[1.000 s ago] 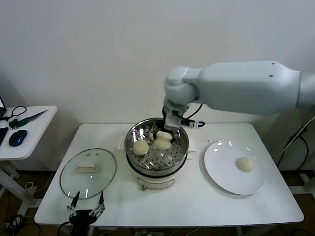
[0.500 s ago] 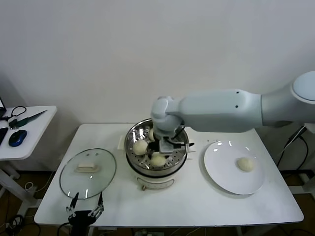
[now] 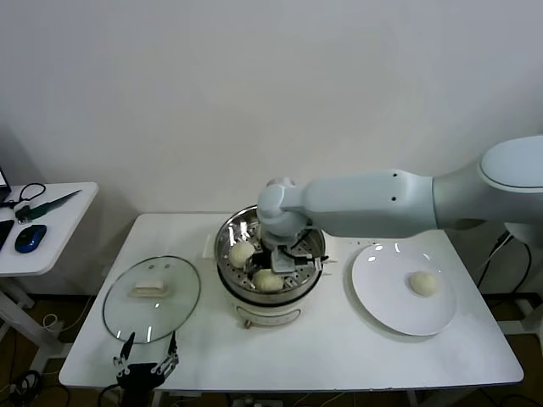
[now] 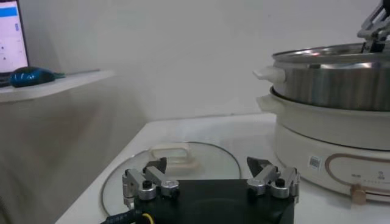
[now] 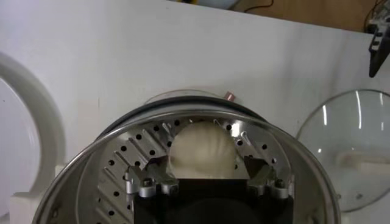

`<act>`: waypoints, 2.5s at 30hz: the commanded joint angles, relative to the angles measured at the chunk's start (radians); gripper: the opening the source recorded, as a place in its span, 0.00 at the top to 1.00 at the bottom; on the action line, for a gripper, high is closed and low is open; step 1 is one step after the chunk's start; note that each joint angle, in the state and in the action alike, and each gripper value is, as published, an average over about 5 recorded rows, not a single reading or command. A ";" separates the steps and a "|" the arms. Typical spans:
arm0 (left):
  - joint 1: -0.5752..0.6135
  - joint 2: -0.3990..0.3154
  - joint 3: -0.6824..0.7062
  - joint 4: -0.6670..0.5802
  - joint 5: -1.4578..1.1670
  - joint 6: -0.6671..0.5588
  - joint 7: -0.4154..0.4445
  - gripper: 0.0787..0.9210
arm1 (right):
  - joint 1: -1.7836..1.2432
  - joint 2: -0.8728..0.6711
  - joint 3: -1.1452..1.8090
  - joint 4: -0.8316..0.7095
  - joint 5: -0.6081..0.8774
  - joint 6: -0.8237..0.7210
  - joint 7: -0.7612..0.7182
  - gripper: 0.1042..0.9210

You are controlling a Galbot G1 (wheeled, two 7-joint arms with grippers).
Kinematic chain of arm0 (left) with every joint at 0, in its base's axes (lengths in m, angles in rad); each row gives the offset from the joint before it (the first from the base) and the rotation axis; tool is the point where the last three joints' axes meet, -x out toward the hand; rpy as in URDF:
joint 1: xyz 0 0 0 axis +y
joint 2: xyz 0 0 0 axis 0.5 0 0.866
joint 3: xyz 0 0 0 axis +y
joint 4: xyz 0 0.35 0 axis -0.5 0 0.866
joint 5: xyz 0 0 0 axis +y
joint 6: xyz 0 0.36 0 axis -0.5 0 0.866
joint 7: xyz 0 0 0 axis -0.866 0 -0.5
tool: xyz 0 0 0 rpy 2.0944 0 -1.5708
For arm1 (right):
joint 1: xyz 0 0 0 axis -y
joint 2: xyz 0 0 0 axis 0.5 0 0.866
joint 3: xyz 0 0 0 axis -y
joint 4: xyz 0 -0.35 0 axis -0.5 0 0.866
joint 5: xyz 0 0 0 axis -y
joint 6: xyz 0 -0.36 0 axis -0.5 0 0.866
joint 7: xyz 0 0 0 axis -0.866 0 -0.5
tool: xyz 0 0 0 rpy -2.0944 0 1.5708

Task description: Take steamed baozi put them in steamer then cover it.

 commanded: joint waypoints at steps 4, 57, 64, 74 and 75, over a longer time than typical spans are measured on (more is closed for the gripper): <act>0.002 0.000 -0.003 -0.005 -0.002 -0.002 0.000 0.12 | 0.281 -0.211 -0.112 -0.069 0.503 -0.117 -0.194 0.12; 0.027 -0.011 -0.013 -0.003 0.022 -0.009 0.006 0.12 | -0.694 -0.536 0.634 -0.681 0.092 -0.347 -0.123 0.12; 0.027 -0.012 -0.013 -0.005 0.022 -0.009 0.005 0.12 | -0.680 -0.565 0.622 -0.640 0.098 -0.357 -0.142 0.28; 0.026 -0.014 -0.005 -0.010 0.029 -0.007 0.004 0.12 | -0.247 -0.591 0.256 -0.477 0.349 -0.410 -0.165 0.38; 0.026 -0.014 -0.004 -0.010 0.030 -0.007 0.004 0.12 | -0.172 -0.584 0.186 -0.441 0.402 -0.423 -0.165 0.38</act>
